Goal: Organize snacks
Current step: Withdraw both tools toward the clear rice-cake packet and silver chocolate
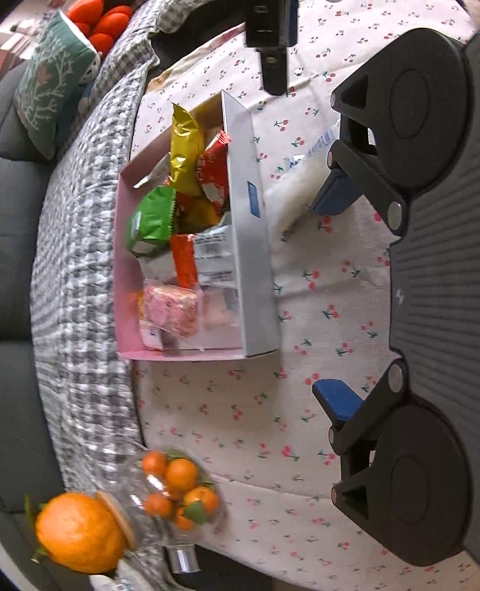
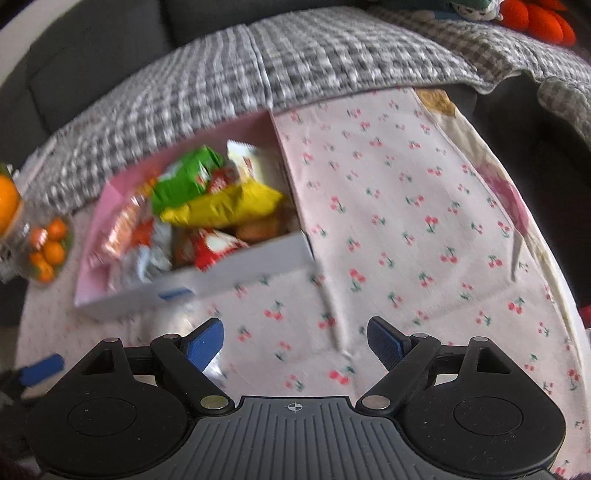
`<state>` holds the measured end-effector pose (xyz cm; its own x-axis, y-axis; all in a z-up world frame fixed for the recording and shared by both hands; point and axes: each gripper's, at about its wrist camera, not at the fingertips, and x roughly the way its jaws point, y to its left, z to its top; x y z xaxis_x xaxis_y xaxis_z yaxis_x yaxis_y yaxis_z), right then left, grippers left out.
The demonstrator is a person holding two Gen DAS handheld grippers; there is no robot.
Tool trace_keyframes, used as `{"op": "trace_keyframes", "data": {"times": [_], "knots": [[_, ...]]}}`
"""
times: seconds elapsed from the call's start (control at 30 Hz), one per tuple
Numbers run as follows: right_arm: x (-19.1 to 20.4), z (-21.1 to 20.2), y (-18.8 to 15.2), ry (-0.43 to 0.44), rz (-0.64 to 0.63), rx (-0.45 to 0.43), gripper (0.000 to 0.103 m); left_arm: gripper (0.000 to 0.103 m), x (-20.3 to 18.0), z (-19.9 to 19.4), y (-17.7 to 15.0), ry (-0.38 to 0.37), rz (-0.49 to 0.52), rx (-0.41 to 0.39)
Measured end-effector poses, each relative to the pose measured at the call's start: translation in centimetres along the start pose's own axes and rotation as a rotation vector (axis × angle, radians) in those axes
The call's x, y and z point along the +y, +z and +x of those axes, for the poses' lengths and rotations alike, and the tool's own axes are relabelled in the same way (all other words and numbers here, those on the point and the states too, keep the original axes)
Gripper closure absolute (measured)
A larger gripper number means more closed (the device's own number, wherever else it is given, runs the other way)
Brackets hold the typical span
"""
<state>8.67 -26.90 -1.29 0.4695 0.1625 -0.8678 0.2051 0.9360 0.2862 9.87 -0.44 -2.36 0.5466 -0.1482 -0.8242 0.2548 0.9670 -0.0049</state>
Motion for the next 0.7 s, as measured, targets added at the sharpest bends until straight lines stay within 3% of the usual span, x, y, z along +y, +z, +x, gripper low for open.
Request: {"op": "trace_keyframes", "data": {"times": [0.37, 0.7], "knots": [[-2.9, 0.0, -0.2, 0.02, 0.122, 0.04, 0.016, 0.009, 0.1, 0.2, 0.1, -0.066, -0.111, 0.046], [-3.3, 0.6, -0.5, 0.012, 0.13, 0.07, 0.016, 0.027, -2.9, 1.4, 0.7, -0.164, -0.15, 0.062]]}}
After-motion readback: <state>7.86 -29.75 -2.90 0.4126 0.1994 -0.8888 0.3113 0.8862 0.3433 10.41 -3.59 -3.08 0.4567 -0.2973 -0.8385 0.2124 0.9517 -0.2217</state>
